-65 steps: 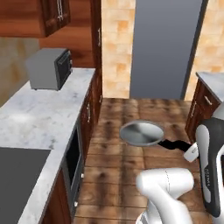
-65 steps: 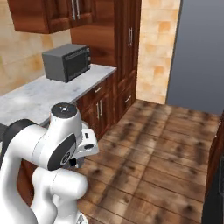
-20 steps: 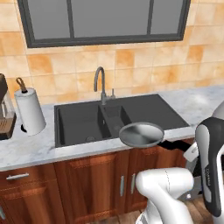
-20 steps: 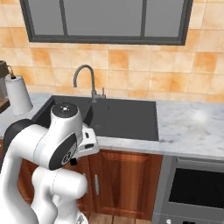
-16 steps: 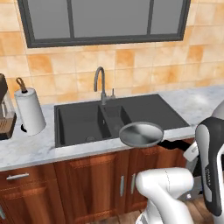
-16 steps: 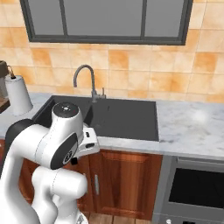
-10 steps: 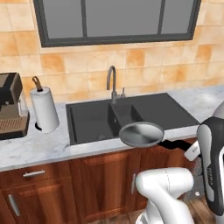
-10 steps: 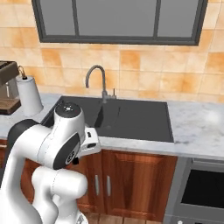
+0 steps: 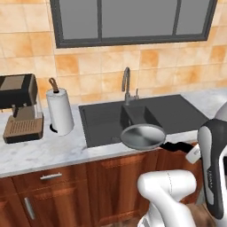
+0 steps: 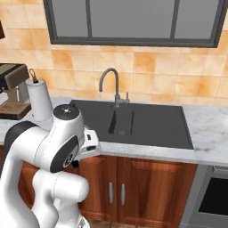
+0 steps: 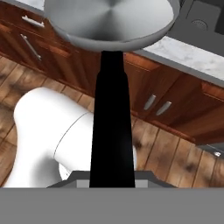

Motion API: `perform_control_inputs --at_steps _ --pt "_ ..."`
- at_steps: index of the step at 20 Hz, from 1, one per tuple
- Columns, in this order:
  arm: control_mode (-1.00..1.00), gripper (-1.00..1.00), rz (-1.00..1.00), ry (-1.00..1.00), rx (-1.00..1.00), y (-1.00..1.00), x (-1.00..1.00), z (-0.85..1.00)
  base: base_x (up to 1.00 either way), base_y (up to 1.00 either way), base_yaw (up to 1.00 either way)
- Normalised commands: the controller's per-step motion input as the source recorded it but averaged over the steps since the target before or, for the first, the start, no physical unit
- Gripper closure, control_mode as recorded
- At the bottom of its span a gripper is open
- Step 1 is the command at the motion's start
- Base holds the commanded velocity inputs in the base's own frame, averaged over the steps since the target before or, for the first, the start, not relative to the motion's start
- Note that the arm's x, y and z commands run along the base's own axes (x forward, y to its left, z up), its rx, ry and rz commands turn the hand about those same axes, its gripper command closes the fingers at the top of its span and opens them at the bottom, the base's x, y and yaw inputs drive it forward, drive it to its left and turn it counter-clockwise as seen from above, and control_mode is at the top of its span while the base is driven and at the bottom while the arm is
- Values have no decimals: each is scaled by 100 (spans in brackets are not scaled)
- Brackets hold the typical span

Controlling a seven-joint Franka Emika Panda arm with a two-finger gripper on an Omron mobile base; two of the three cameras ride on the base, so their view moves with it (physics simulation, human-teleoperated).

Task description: Move the pot and pan from the stove into the sink.

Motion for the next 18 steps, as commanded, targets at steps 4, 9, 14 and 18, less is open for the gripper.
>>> perform_control_inputs --at_steps 4,9,14,18 --pt "100 100 0 0 0 0 0 0 76 25 -1" --pt "100 100 0 0 0 0 0 0 60 19 -1" --pt "-100 100 0 0 0 1 4 0 0 0 0" --pt "-100 100 0 3 -3 33 50 -4 0 0 0"
